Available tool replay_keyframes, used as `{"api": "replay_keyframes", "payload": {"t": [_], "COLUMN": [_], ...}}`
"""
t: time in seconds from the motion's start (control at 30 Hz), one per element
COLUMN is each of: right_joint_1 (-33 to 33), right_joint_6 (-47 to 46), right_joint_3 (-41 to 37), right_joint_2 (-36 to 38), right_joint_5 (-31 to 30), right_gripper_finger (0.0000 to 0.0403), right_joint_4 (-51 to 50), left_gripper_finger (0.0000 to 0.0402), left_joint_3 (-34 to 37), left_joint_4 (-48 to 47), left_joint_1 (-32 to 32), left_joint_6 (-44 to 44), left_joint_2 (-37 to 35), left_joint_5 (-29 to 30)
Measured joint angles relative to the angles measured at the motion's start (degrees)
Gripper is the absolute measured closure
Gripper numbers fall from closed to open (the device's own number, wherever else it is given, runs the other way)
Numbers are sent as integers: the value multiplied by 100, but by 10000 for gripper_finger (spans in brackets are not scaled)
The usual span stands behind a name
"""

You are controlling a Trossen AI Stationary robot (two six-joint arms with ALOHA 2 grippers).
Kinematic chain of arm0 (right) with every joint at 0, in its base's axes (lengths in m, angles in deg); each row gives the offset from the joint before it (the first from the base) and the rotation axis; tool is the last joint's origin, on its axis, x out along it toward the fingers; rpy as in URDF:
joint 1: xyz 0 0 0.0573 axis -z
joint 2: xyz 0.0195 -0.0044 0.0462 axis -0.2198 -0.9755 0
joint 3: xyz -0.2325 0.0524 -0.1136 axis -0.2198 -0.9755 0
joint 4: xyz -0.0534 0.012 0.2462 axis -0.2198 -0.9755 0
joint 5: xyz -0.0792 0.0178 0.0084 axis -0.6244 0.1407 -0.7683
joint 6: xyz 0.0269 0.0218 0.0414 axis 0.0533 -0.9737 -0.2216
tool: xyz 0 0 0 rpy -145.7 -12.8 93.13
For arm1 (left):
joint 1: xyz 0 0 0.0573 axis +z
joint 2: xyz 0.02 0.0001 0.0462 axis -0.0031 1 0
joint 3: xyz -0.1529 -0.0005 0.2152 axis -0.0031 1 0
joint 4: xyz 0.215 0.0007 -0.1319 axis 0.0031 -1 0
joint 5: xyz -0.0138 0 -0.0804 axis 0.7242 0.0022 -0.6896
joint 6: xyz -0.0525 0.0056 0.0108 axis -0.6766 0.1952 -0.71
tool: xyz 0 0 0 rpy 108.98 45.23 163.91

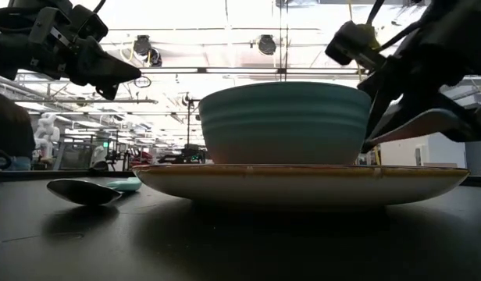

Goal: Set table place
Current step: Put the light blue fork on the orange plate to the right of the green bowl

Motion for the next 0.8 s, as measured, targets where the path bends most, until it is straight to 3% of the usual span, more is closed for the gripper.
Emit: {"api": "replay_keyframes", "payload": {"t": [0.8], "right_joint_1": [52], "right_joint_6": [-185], "right_joint_3": [8], "right_joint_2": [-301], "right_joint_5": [13], "right_gripper_finger": [401], "right_joint_4": [121], "left_gripper_finger": [376], "left_joint_3": [-1], "left_joint_4": [-47], "left_joint_1": [1], "left_joint_6": [-6], "left_joint_2": [0], "left_joint_5": [-19]}}
